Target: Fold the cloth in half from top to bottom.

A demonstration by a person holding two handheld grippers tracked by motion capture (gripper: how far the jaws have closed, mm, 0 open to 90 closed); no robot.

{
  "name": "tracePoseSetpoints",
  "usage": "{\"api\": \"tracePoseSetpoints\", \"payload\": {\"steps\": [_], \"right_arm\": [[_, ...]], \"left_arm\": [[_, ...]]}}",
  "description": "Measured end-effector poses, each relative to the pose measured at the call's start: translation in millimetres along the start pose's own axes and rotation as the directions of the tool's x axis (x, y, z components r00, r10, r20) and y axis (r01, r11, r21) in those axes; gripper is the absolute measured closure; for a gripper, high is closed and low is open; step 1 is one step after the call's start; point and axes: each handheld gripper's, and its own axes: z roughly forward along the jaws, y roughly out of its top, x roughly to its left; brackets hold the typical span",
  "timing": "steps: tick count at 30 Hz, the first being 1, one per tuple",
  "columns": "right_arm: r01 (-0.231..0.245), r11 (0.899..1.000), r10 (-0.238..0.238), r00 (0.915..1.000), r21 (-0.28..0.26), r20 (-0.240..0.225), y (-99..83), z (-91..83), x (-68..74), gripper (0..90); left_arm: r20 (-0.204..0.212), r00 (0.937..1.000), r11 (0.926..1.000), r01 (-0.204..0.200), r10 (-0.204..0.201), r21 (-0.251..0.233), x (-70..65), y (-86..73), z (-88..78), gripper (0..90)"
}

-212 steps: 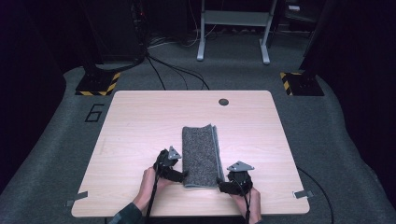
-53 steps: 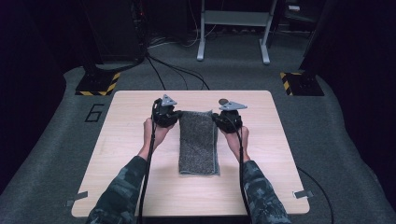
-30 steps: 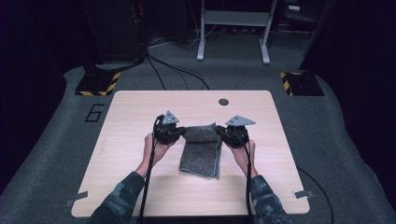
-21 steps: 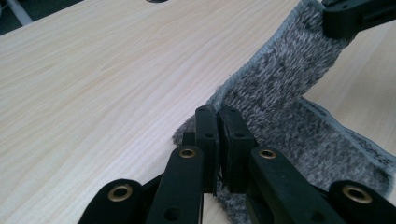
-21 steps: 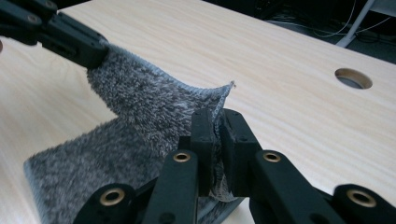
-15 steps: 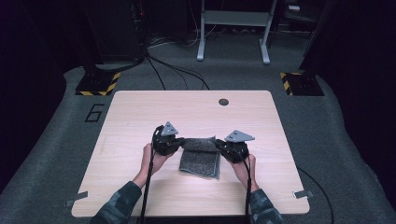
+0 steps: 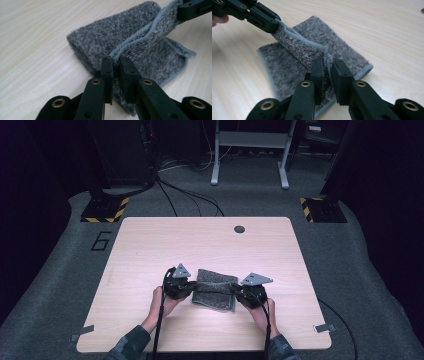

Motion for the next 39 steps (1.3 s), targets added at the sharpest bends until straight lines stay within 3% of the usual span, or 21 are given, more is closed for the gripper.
{"api": "tracePoseSetpoints", "payload": {"steps": [3, 7, 11, 14, 17, 19, 22, 24, 27, 31, 33, 35, 39], "right_arm": [[-0.011, 1.000, 0.011, 0.9998, 0.018, -0.015, -5.1, -4.9, 1.7, 68.8], [-0.019, 0.999, 0.020, 0.9991, 0.034, -0.037, -9.1, -15.1, 2.6, 50.5], [-0.049, 0.999, 0.049, 0.9983, 0.012, -0.030, -4.4, -24.0, -1.5, 34.8], [-0.067, 0.998, 0.067, 0.9976, 0.017, -0.018, 2.7, -19.3, -7.3, 26.8], [-0.076, 0.996, 0.076, 0.9971, 0.035, 0.002, 6.2, -6.0, -11.1, 19.6], [-0.075, 0.996, 0.074, 0.9971, 0.054, 0.018, 6.6, 5.0, -10.4, 16.0], [-0.053, 0.997, 0.050, 0.9977, 0.062, 0.045, 4.4, 17.5, -5.3, 14.3], [-0.025, 0.999, 0.023, 0.9984, 0.047, 0.051, 3.1, 19.0, -1.1, 14.1], [-0.009, 1.000, 0.009, 0.9997, 0.016, 0.025, 1.9, 18.0, 4.1, 13.8], [0.007, 0.995, -0.003, 0.9993, 0.098, -0.038, -0.5, 30.7, 3.9, 13.4], [0.018, 0.989, -0.012, 0.9991, 0.144, -0.042, -3.1, 39.5, 3.1, 12.3], [0.008, 0.982, 0.000, 0.9991, 0.190, -0.042, -5.5, 46.0, 2.0, 10.5], [0.027, 0.978, -0.017, 0.9985, 0.206, -0.052, -8.6, 48.8, -3.1, 8.3]], "left_arm": [[0.006, 0.9999, 0.9999, 0.009, -0.010, 0.012, -2.7, -8.1, -2.4, 74.1], [0.037, 0.9983, 0.9985, 0.043, -0.045, 0.033, -6.7, -16.5, -13.2, 52.3], [0.019, 0.9991, 0.9992, 0.039, -0.039, 0.004, -11.3, -14.2, -26.2, 35.2], [-0.018, 0.9984, 0.9982, 0.052, -0.053, -0.030, -8.6, -5.9, -27.3, 29.7], [-0.069, 0.9953, 0.9971, 0.066, -0.068, -0.037, 2.1, 1.9, -17.2, 27.6], [-0.068, 0.9904, 0.9923, 0.118, -0.121, -0.037, 7.2, 3.0, -6.2, 26.5], [-0.056, 0.9886, 0.9901, 0.139, -0.140, -0.013, 6.2, -1.0, 8.5, 26.1], [-0.060, 0.9903, 0.9920, 0.126, -0.126, 0.006, 3.1, -5.0, 14.0, 26.6], [-0.092, 0.9909, 0.9945, 0.101, -0.098, 0.026, -1.0, -10.6, 18.4, 27.5], [-0.129, 0.9901, 0.9963, 0.063, -0.055, 0.058, -7.3, -14.6, 20.5, 27.9], [-0.132, 0.9904, 0.9956, 0.052, -0.042, 0.078, -9.4, -17.4, 21.2, 28.1], [-0.138, 0.9891, 0.9959, 0.060, -0.050, 0.067, -11.0, -21.9, 22.3, 28.1], [-0.115, 0.9899, 0.9944, 0.090, -0.083, 0.055, -11.3, -29.3, 20.7, 28.6]]}}
